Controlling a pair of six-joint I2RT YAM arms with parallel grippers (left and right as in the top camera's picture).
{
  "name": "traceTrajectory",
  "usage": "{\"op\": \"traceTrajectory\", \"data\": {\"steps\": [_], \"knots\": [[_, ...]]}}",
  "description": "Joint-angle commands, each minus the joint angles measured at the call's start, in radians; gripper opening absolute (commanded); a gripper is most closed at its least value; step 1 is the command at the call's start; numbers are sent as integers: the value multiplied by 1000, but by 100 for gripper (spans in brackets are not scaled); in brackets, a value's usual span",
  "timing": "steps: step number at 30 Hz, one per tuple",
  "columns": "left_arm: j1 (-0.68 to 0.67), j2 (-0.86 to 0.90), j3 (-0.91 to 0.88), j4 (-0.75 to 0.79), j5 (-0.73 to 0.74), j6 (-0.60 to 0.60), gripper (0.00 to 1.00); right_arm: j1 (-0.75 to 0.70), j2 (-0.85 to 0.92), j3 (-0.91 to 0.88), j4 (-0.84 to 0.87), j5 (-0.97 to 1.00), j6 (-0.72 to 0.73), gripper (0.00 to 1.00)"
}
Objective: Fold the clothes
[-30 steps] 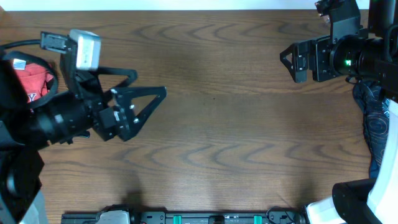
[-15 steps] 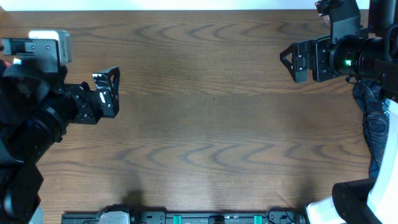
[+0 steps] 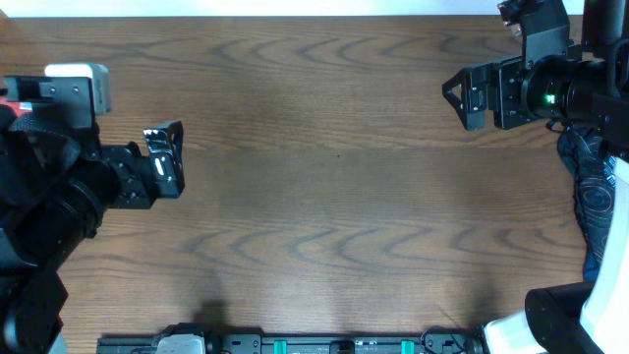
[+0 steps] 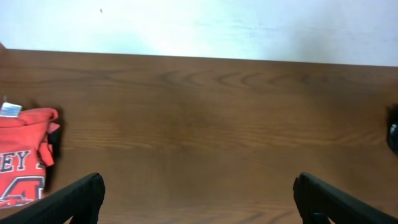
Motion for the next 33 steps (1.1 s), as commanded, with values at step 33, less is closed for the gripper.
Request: {"op": "traceTrajectory", "data": {"steps": [33], "knots": [[-11, -794, -1150, 1017, -106, -9, 98, -3, -1, 1, -3, 2, -15, 99]]}}
